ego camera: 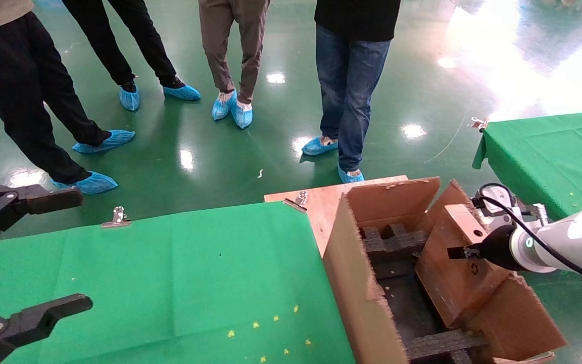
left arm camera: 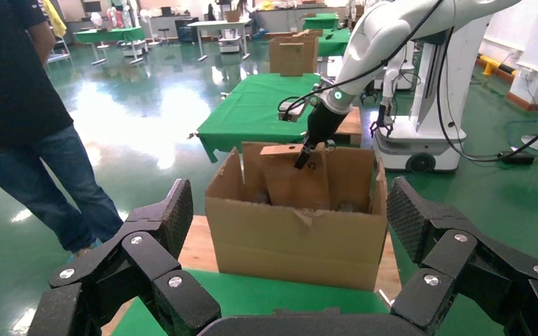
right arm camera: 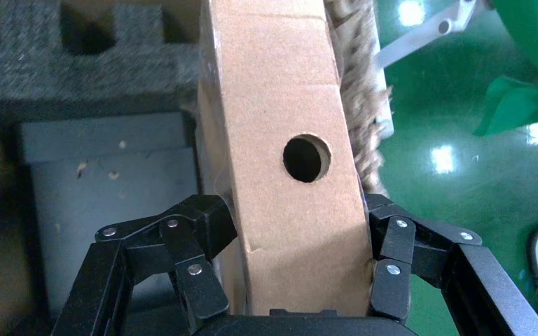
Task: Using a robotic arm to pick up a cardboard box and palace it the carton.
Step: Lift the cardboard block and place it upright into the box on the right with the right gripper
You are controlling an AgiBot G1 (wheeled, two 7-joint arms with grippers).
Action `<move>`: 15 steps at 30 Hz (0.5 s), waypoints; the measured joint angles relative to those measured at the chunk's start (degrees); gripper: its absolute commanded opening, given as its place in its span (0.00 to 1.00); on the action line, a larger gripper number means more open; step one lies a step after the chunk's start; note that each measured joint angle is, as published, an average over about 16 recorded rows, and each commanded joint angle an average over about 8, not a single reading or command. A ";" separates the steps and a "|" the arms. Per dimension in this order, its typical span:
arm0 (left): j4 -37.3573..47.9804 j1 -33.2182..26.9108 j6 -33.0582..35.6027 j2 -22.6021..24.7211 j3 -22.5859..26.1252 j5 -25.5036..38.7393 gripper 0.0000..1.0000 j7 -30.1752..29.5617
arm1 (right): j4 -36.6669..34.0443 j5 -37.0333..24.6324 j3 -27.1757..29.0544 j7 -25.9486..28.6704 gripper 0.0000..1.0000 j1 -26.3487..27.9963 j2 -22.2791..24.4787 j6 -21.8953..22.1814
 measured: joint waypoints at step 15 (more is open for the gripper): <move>0.00 0.00 0.00 0.00 0.00 0.00 1.00 0.00 | -0.05 1.20 -0.49 -0.59 0.00 -0.39 -0.44 -1.17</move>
